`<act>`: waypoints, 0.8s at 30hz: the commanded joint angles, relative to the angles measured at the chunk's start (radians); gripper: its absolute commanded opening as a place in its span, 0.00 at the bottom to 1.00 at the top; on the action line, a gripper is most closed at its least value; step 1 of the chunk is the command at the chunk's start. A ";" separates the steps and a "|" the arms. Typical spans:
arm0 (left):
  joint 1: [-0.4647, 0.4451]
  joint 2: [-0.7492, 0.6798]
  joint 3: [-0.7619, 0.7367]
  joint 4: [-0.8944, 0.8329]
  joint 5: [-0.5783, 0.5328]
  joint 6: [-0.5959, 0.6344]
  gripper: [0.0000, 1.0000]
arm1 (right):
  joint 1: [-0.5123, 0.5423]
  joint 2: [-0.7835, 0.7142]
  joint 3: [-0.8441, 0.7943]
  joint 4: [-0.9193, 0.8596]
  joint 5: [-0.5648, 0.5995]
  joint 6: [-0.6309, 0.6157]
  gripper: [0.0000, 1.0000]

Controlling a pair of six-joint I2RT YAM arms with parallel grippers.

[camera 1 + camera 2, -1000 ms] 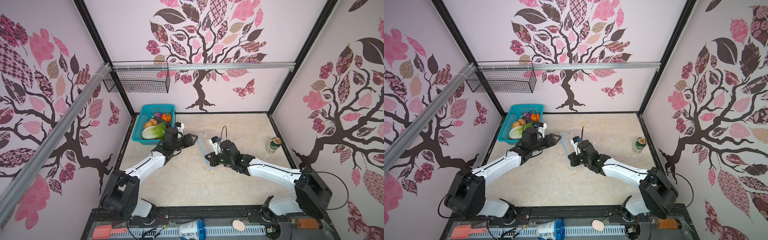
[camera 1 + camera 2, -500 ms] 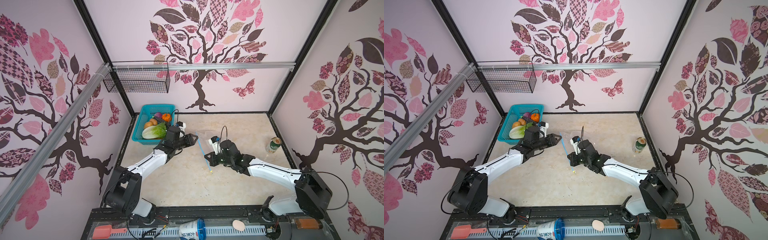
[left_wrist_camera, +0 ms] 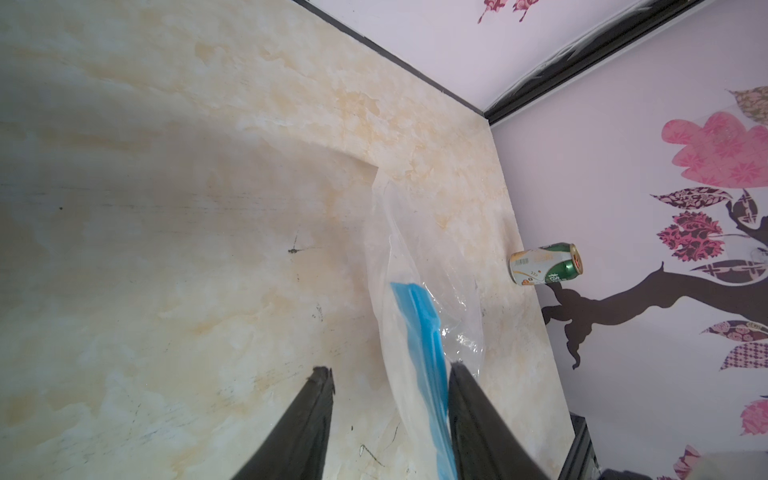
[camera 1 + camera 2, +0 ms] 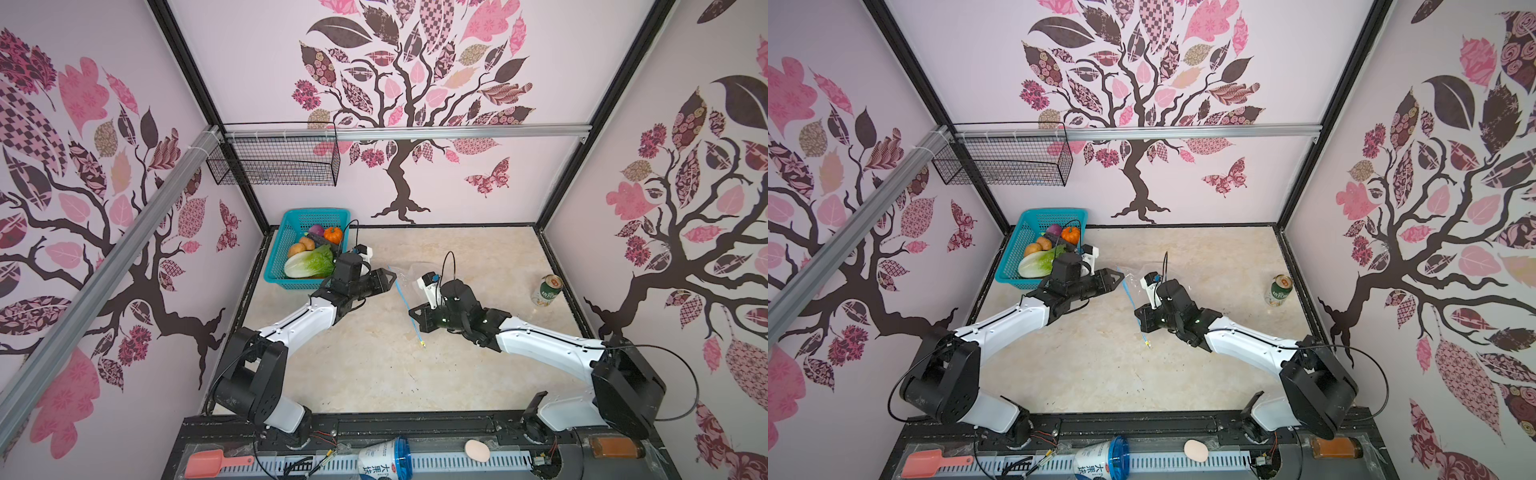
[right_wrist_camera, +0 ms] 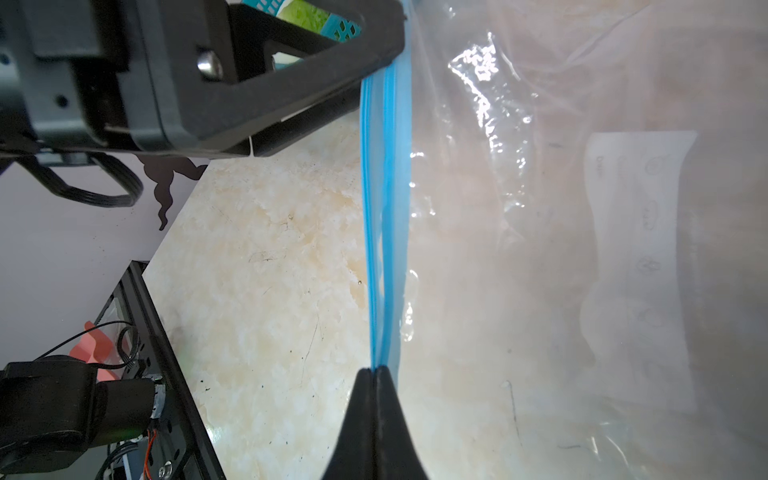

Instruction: Place the food in the zip-top bag and seal the zipper

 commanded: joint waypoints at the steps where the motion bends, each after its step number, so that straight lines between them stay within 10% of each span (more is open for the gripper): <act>1: -0.008 0.019 0.052 0.025 0.015 -0.022 0.46 | -0.003 -0.010 0.011 0.018 -0.016 -0.023 0.00; 12: -0.015 0.051 0.080 0.008 0.049 -0.006 0.01 | -0.004 0.010 0.013 0.031 -0.068 -0.053 0.00; 24: -0.015 -0.002 0.044 -0.008 0.060 -0.010 0.00 | -0.003 -0.018 0.089 -0.106 -0.013 -0.099 0.33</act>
